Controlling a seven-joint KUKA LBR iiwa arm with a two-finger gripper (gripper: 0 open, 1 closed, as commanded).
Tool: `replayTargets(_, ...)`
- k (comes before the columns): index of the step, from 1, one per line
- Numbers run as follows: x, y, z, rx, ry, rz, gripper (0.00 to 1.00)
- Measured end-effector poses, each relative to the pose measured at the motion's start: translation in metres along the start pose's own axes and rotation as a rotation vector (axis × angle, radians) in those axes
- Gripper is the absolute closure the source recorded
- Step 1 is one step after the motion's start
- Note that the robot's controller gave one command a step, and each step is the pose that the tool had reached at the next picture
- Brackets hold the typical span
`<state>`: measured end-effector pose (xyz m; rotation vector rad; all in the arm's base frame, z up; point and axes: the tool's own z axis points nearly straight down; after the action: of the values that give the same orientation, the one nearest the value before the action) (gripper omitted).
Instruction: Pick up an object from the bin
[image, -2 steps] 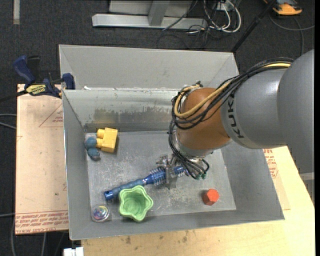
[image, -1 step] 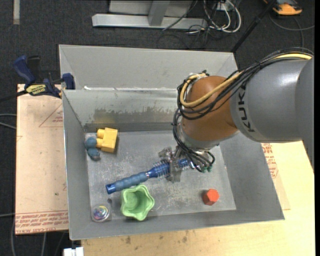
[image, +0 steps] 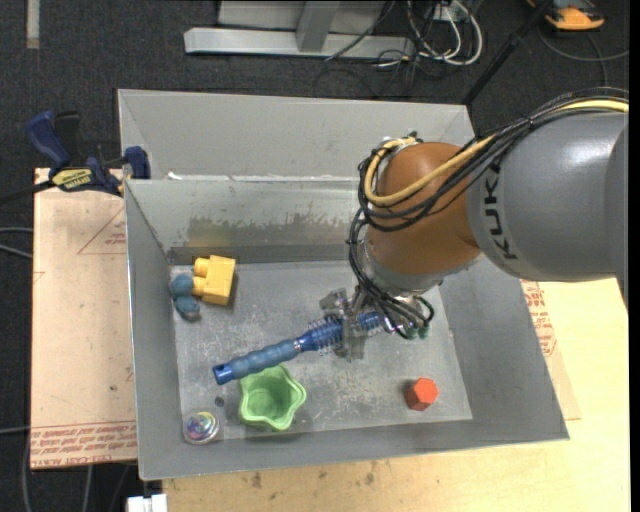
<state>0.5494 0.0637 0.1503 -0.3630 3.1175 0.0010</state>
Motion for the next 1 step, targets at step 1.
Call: replayTargets(1,-0.0009,0.0002,-0.0149,0.000,0.000,0.001,1.00)
